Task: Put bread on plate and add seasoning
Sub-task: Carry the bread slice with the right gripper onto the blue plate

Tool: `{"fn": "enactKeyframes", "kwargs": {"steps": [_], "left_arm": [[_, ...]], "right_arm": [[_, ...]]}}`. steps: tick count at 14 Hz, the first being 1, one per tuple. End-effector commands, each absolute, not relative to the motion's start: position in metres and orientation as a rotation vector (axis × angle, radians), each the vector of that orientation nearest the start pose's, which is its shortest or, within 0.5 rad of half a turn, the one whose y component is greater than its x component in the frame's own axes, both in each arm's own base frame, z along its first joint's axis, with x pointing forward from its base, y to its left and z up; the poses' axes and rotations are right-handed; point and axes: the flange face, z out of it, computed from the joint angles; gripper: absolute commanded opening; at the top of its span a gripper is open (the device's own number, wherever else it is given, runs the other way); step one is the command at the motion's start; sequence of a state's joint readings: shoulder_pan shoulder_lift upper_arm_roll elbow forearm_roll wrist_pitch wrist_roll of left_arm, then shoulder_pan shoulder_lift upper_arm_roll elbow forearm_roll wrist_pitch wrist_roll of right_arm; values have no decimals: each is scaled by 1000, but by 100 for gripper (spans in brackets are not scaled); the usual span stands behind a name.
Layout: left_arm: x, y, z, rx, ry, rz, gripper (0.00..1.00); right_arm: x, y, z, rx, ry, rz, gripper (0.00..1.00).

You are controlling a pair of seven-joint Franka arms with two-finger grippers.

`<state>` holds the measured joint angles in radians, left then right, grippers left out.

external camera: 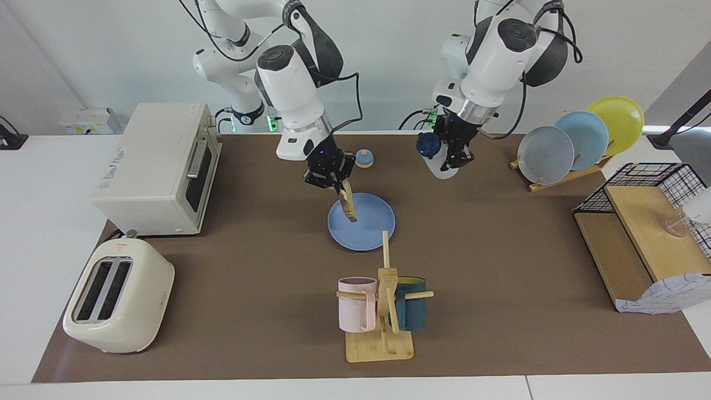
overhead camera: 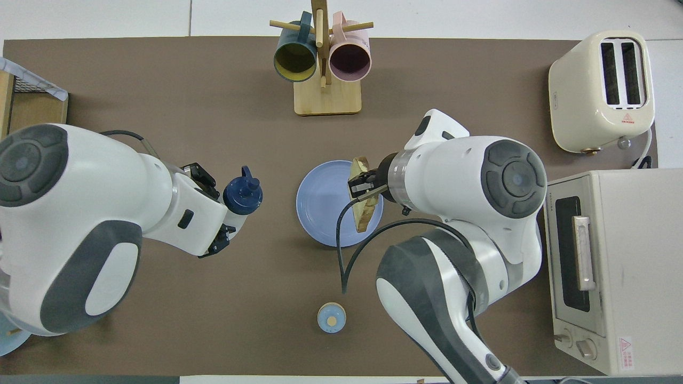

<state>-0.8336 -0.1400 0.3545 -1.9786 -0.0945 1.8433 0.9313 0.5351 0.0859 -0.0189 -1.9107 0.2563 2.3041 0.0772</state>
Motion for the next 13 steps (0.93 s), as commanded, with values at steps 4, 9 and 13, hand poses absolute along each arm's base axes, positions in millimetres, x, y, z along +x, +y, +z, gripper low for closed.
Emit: {"fn": "enactKeyframes", "kwargs": {"steps": [4, 9, 13], "left_arm": [[418, -228, 503, -2361, 2197, -28, 0], [414, -208, 494, -2314, 2242, 5, 0], [416, -184, 489, -2306, 2247, 27, 0]], "right_arm": [[530, 325, 459, -2721, -307, -352, 0], [521, 342, 440, -2696, -293, -401, 0], [507, 344, 417, -2712, -283, -392, 0]]}}
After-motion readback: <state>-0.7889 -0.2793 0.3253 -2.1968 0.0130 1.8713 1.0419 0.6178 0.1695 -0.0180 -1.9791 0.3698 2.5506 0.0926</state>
